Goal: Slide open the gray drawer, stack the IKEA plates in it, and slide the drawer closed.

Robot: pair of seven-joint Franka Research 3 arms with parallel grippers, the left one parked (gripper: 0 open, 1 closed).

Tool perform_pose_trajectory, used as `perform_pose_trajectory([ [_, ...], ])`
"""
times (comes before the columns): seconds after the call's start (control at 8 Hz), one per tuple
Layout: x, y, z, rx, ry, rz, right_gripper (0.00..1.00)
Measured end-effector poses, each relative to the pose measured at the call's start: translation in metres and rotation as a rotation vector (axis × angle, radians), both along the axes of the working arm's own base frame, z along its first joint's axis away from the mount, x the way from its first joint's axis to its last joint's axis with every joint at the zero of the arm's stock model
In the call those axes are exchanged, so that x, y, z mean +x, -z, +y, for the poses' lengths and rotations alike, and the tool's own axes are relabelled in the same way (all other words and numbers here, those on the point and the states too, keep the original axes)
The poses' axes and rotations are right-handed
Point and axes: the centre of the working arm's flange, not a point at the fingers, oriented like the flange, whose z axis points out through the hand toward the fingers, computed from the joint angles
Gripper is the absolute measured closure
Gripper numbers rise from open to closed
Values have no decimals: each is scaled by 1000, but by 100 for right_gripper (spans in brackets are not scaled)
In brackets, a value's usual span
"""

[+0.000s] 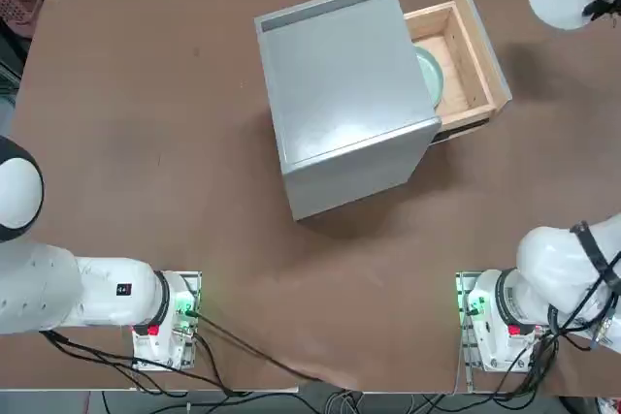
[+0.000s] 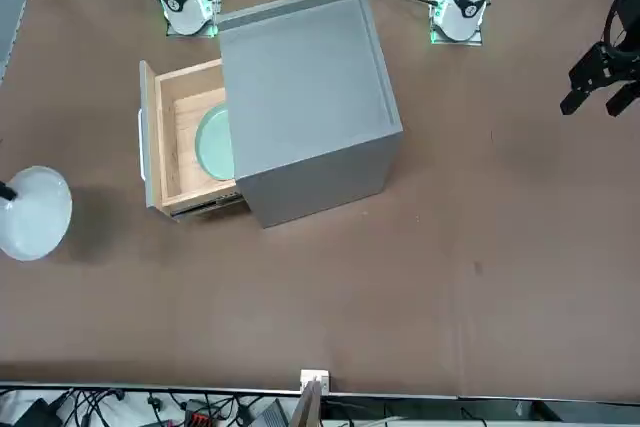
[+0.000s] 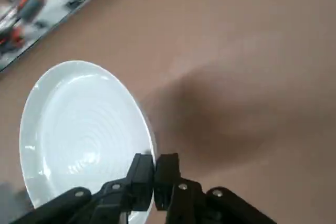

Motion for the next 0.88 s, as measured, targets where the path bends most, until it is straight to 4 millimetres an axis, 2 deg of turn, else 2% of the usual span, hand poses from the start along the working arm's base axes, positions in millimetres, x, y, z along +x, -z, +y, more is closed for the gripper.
perform_pose_trajectory([
  [0.25,-3,-45,42,100,-140,-40,100],
  [0.5,0,-86,100,128,-268,-67,100],
  [0.62,2,-103,132,125,-326,-75,100],
  [0.88,2,-117,193,90,-433,-58,100],
])
